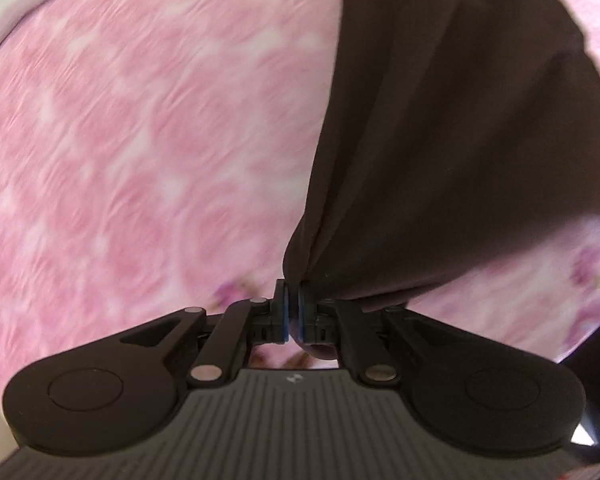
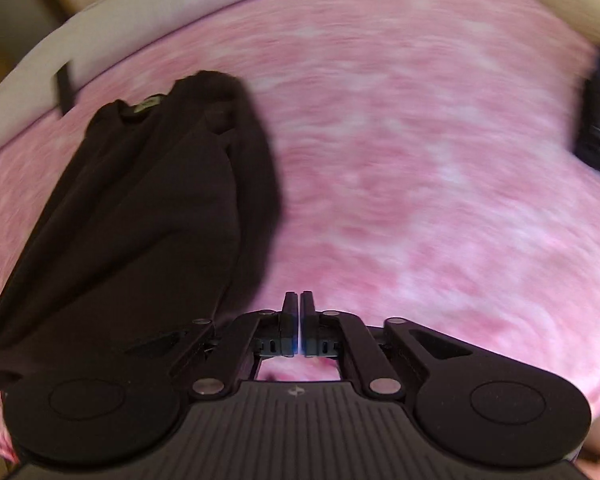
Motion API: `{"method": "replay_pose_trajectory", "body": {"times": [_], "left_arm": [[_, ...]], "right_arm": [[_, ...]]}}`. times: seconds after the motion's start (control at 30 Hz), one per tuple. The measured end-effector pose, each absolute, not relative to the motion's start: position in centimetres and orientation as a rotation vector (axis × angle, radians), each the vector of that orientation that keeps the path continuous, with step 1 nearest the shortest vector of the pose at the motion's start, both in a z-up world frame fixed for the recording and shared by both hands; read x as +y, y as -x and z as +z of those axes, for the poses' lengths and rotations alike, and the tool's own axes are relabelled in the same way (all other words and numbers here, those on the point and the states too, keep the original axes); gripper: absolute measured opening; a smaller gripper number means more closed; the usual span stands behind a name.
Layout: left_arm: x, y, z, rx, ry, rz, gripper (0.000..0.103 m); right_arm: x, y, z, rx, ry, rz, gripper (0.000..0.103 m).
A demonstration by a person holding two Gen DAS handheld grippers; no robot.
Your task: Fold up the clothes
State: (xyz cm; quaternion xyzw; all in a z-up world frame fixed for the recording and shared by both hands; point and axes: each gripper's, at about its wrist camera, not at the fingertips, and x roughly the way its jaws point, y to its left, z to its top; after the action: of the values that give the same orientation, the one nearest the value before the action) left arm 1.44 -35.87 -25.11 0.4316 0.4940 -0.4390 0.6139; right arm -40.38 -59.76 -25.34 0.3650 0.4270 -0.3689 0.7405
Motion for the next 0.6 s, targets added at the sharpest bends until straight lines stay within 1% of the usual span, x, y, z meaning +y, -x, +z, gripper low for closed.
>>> {"method": "replay_pose_trajectory", "body": {"times": [0.03, 0.07, 0.1, 0.13, 0.17, 0.2, 0.23, 0.37, 0.43, 0.47, 0.5, 0.6], "left_arm": [[-35.7, -1.8, -25.4, 1.149, -1.002, -0.991, 0.003], [-35.4, -2.1, -25.6, 1.159, -1.009, -0.970, 0.003], [-35.2, -2.5, -25.8, 1.170, -1.015, -0.949, 0.003], [-35.0, -2.8, -26.1, 1.180, -1.022, -0.929, 0.004], [-34.8, -3.1, -26.3, 1.190, -1.029, -0.907, 0.006], [-34.6, -3.5, -26.6, 1.200, -1.035, -0.886, 0.008], [-34.4, -3.8, -26.7, 1.207, -1.040, -0.866, 0.012], [-35.0, -4.0, -24.9, 1.158, -1.004, -0.825, 0.015], [-35.4, -4.5, -24.8, 1.142, -0.999, -0.810, 0.015], [-35.7, -4.6, -24.6, 1.135, -0.997, -0.807, 0.015], [-36.1, -4.7, -24.5, 1.127, -0.994, -0.808, 0.015], [-37.8, -4.5, -25.0, 1.123, -0.982, -0.839, 0.015]], "right_arm": [[-60.5, 39.4, -25.9, 0.936, -0.787, -0.786, 0.014], [-61.4, 38.6, -26.6, 0.940, -0.772, -0.770, 0.019], [-62.5, 37.7, -27.4, 0.945, -0.757, -0.758, 0.029], [-63.6, 36.9, -28.1, 0.959, -0.744, -0.749, 0.036], [-64.7, 36.1, -29.0, 0.974, -0.738, -0.741, 0.050], [-65.7, 35.4, -30.0, 0.988, -0.743, -0.730, 0.058], [-66.7, 34.7, -31.1, 1.002, -0.754, -0.717, 0.059], [-68.9, 33.1, -34.7, 1.071, -0.820, -0.704, 0.058], [-68.9, 33.0, -34.9, 1.088, -0.823, -0.694, 0.046], [-68.9, 33.1, -34.9, 1.095, -0.821, -0.688, 0.026], [-68.8, 33.1, -34.9, 1.102, -0.820, -0.682, 0.001], [-69.7, 33.5, -33.5, 1.135, -0.757, -0.673, 0.000]]}}
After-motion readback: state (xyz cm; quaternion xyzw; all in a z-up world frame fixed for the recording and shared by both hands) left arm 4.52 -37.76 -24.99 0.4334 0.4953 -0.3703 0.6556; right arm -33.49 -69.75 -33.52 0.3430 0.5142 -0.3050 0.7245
